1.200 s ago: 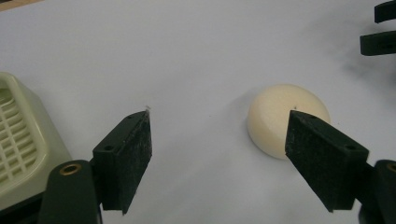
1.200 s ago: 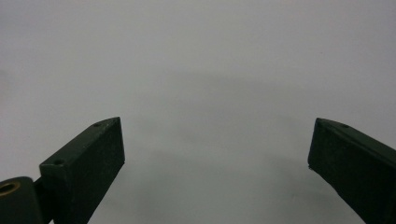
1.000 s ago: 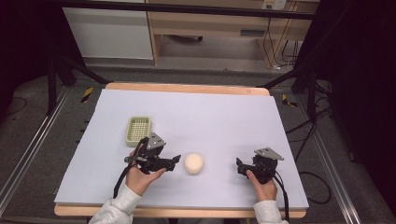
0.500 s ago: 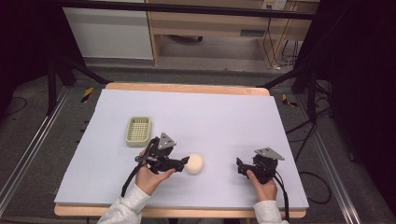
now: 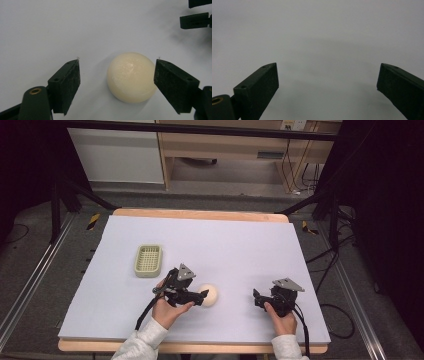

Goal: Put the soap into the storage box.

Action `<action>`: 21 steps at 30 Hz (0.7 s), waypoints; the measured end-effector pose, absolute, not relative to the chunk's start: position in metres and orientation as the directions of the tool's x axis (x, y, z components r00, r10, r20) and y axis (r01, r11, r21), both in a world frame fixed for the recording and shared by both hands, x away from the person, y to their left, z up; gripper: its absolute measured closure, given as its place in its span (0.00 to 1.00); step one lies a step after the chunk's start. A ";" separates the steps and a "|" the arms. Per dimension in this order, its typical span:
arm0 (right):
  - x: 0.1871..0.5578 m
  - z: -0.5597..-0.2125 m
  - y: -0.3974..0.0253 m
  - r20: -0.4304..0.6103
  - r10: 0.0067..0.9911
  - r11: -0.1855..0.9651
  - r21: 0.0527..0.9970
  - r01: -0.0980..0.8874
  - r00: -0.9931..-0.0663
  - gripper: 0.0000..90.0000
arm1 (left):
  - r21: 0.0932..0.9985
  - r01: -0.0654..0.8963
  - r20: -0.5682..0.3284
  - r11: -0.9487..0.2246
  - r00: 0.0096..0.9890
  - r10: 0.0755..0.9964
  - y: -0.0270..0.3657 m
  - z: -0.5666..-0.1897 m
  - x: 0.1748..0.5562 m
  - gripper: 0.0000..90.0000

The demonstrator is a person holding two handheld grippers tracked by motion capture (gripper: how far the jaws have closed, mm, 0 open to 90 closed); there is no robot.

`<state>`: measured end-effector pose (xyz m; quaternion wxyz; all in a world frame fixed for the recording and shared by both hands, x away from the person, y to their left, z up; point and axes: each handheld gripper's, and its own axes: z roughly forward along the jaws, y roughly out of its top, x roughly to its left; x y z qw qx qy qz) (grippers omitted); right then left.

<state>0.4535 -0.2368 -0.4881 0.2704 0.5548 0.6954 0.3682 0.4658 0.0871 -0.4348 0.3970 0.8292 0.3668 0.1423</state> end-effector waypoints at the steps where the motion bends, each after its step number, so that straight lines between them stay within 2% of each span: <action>1: 0.453 -0.488 -0.237 0.030 0.971 0.116 0.812 0.573 -0.238 0.05 | 0.761 0.494 -0.052 -0.420 0.693 0.719 0.086 -0.435 0.466 0.23; 21: 0.453 -0.488 -0.237 0.035 0.971 0.111 0.812 0.573 -0.238 0.05 | 0.732 0.509 -0.043 -0.454 0.699 0.714 0.070 -0.449 0.470 0.16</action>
